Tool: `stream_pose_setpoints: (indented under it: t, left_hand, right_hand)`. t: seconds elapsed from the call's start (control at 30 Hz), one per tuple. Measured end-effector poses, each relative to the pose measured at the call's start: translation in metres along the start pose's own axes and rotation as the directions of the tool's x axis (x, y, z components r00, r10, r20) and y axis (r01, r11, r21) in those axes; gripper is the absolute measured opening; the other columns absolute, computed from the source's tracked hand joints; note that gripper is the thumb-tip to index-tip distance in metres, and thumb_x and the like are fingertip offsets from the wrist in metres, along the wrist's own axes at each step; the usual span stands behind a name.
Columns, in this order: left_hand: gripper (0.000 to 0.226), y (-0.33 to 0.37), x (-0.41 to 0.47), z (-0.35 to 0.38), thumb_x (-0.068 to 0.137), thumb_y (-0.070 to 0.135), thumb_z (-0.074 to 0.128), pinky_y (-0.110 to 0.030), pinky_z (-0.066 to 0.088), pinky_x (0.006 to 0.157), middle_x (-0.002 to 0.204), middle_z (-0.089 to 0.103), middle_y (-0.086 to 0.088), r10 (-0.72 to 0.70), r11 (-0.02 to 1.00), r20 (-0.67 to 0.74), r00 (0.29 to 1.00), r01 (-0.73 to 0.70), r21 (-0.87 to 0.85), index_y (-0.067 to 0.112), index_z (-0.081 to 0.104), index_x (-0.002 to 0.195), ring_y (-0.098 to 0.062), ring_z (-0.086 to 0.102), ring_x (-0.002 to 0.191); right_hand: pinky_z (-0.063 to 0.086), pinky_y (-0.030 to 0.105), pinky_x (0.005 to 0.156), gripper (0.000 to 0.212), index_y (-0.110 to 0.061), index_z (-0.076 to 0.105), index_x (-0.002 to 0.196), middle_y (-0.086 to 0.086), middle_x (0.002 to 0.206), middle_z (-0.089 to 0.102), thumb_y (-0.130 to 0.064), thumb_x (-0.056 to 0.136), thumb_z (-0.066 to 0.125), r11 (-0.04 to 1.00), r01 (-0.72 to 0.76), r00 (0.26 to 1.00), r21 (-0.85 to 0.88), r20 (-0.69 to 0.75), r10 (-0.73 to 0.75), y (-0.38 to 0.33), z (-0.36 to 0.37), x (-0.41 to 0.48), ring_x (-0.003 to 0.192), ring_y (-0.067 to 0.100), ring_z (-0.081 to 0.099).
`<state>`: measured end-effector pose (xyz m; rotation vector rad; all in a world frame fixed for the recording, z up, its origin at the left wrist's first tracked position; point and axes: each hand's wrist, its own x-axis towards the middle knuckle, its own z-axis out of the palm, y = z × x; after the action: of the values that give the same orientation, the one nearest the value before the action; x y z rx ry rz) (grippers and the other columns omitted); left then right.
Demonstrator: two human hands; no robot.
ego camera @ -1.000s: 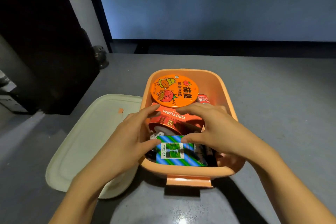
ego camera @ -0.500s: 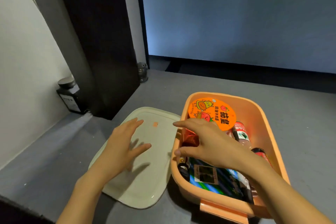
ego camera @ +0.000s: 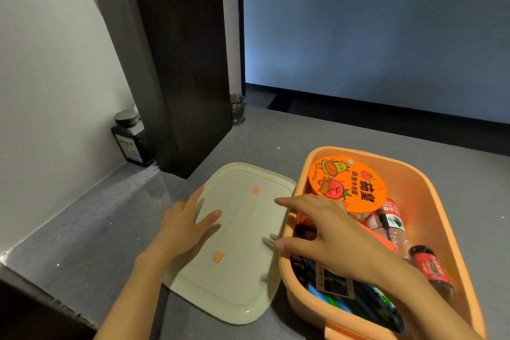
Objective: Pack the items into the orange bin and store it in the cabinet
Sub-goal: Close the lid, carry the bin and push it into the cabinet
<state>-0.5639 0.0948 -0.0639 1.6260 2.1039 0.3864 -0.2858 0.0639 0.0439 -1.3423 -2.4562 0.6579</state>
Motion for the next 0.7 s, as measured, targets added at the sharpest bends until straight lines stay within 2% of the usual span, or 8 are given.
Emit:
stream_pose_setpoints:
  t: [0.1,0.23,0.33,0.47,0.53,0.57,0.63,0.7]
  left_hand:
    - [0.084,0.006,-0.007,-0.014,0.066,0.078,0.034,-0.045,0.036,0.099,0.133,0.039,-0.013,0.013,0.997,-0.080,0.997,-0.019,-0.078,0.045,0.014,0.141,-0.032,0.040,0.119]
    - [0.082,0.026,-0.025,-0.039,0.066,0.074,0.038,-0.040,0.041,0.089,0.130,0.038,-0.008,0.047,0.989,-0.194,0.980,-0.073,-0.125,0.044,0.019,0.140,-0.015,0.041,0.100]
    - [0.081,0.051,-0.038,-0.060,0.067,0.072,0.034,-0.049,0.041,0.095,0.134,0.044,-0.009,0.107,0.972,-0.224,0.969,-0.149,-0.183,0.045,0.015,0.141,-0.024,0.048,0.113]
    - [0.085,0.091,-0.063,-0.077,0.063,0.072,0.027,-0.055,0.035,0.102,0.140,0.045,-0.005,0.170,0.928,-0.221,0.960,-0.231,-0.291,0.044,0.008,0.142,-0.028,0.045,0.124]
    - [0.090,0.108,-0.077,-0.081,0.061,0.074,0.023,-0.048,0.035,0.102,0.135,0.047,0.004,0.208,0.896,-0.247,0.946,-0.286,-0.340,0.041,0.007,0.143,-0.018,0.050,0.117]
    - [0.091,0.115,-0.083,-0.082,0.060,0.075,0.021,-0.041,0.036,0.098,0.127,0.048,0.010,0.225,0.874,-0.261,0.939,-0.313,-0.371,0.040,0.006,0.143,-0.008,0.053,0.106]
    - [0.090,0.129,-0.093,-0.084,0.060,0.075,0.017,-0.022,0.035,0.084,0.113,0.046,0.020,0.256,0.830,-0.259,0.931,-0.349,-0.436,0.041,0.005,0.143,0.010,0.048,0.081]
    - [0.084,0.140,-0.101,-0.083,0.062,0.078,0.014,-0.010,0.030,0.074,0.112,0.049,0.027,0.303,0.780,-0.222,0.927,-0.375,-0.501,0.049,0.001,0.140,0.017,0.050,0.078]
  right_hand:
    - [0.019,0.032,0.106,0.068,-0.047,0.032,0.134,-0.023,0.130,0.044,-0.069,0.072,0.049,1.000,-0.008,1.000,0.009,0.005,0.008,0.001,0.000,-0.001,0.119,-0.002,0.031]
    - [0.020,0.032,0.105,0.075,-0.047,0.032,0.133,-0.023,0.128,0.045,-0.076,0.065,0.039,0.999,-0.017,1.000,0.027,0.010,0.017,0.001,0.000,-0.001,0.119,-0.001,0.033]
    - [0.021,0.033,0.106,0.075,-0.046,0.033,0.134,-0.021,0.129,0.045,-0.076,0.066,0.039,0.999,-0.012,1.000,0.031,0.004,0.012,0.000,-0.001,-0.001,0.121,0.001,0.034]
    - [0.021,0.031,0.103,0.073,-0.046,0.030,0.135,-0.019,0.131,0.046,-0.074,0.068,0.038,0.999,-0.002,1.000,0.048,-0.029,0.003,-0.005,-0.006,-0.001,0.121,0.003,0.034]
    - [0.022,0.032,0.104,0.073,-0.048,0.026,0.137,-0.017,0.132,0.048,-0.073,0.069,0.035,0.997,0.011,0.998,0.071,-0.058,-0.007,-0.008,-0.010,0.000,0.123,0.005,0.035]
    - [0.023,0.034,0.106,0.072,-0.050,0.022,0.137,-0.015,0.133,0.049,-0.073,0.070,0.035,0.996,0.020,0.997,0.085,-0.071,-0.014,-0.010,-0.012,0.001,0.124,0.007,0.036]
    - [0.027,0.041,0.107,0.068,-0.057,0.014,0.136,-0.012,0.135,0.049,-0.072,0.072,0.033,0.992,0.042,0.994,0.121,-0.103,-0.029,-0.016,-0.015,0.002,0.125,0.012,0.040]
    - [0.030,0.045,0.106,0.062,-0.066,0.007,0.131,-0.011,0.135,0.050,-0.070,0.076,0.034,0.982,0.078,0.988,0.171,-0.145,-0.053,-0.024,-0.020,0.002,0.124,0.013,0.043]
